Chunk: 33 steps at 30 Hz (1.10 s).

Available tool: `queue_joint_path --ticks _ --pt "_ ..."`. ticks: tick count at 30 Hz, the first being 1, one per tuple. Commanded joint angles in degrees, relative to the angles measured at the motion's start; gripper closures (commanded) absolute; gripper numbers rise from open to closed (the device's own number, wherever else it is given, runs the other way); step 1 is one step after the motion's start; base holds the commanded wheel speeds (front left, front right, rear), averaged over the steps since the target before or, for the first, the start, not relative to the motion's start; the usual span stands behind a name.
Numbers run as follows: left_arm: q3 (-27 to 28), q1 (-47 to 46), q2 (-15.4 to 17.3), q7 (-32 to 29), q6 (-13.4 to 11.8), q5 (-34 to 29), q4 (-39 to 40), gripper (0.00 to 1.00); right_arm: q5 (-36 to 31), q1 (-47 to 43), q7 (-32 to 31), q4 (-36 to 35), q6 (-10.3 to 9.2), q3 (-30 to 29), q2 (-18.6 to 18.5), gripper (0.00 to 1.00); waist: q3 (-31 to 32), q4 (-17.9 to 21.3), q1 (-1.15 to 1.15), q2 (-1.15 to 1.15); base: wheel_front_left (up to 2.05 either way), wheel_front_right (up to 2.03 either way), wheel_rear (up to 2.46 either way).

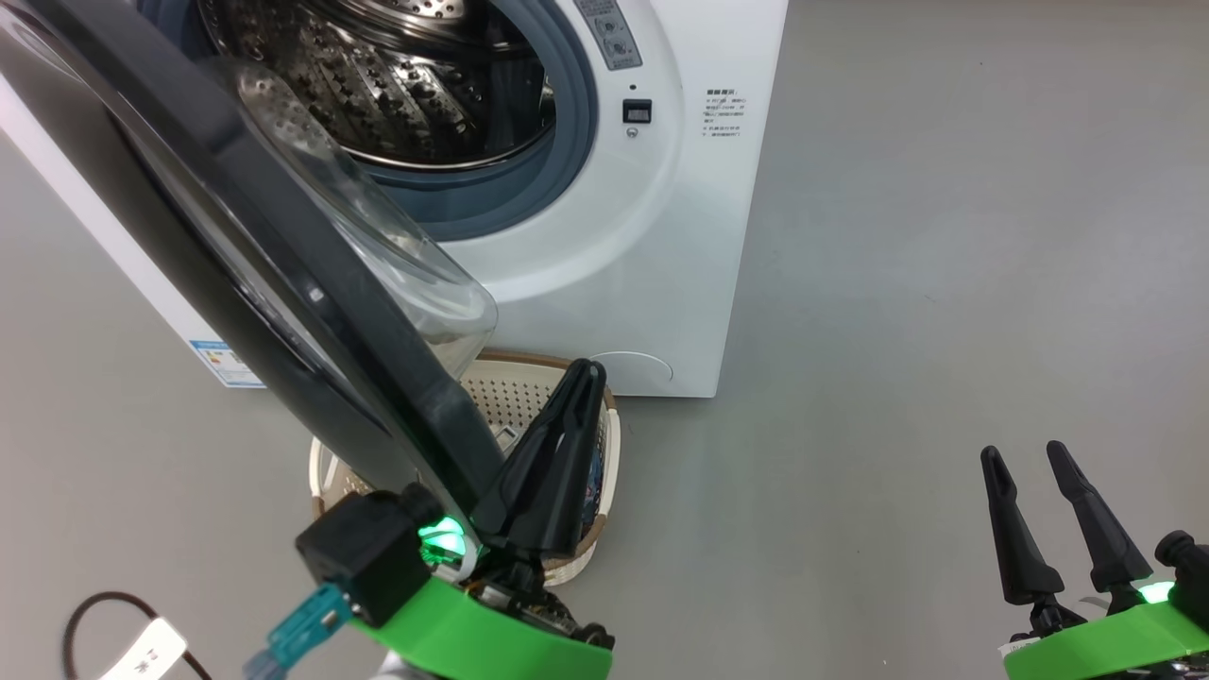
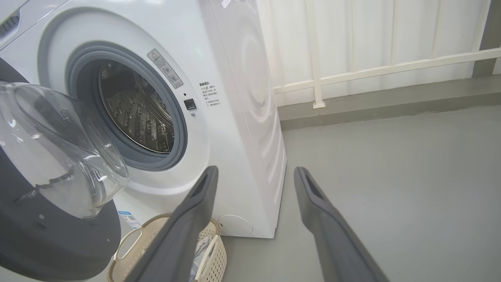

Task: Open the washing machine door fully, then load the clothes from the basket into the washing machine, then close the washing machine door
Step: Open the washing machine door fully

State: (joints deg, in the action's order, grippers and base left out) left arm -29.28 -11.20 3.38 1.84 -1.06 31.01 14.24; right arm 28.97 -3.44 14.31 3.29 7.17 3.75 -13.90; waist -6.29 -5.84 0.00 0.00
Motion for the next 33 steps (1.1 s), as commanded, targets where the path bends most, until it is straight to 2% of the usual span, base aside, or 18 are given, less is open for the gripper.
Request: queue_joint_path --ticks 1,9,17,33 --pt "1.2 -2.7 -0.2 0.9 -0.1 0.6 -0.6 1.0 -0.2 1.1 0.7 -1.2 0.32 1.3 -1.0 0.0 -0.1 0.1 0.0 0.0 0.0 0.0 0.0" --pt "0.3 -4.2 -0.4 3.3 -0.6 3.8 -9.7 1.0 -0.4 1.3 0.7 -1.4 0.32 1.3 -0.9 0.0 -0.2 -0.2 0.0 0.0 0.0 0.0 0.0" --pt "2.2 -5.4 -0.4 5.7 -1.3 6.2 -16.4 1.0 -0.5 1.4 0.7 -1.5 0.32 1.3 -0.8 0.0 -0.2 -0.3 0.0 0.0 0.0 0.0 0.0" --pt "4.2 -6.9 -0.3 8.2 -1.0 8.0 -22.1 1.0 -0.9 1.2 0.7 -2.2 0.32 0.9 -0.9 0.0 -0.5 -0.8 0.0 0.0 0.0 0.0 0.0"
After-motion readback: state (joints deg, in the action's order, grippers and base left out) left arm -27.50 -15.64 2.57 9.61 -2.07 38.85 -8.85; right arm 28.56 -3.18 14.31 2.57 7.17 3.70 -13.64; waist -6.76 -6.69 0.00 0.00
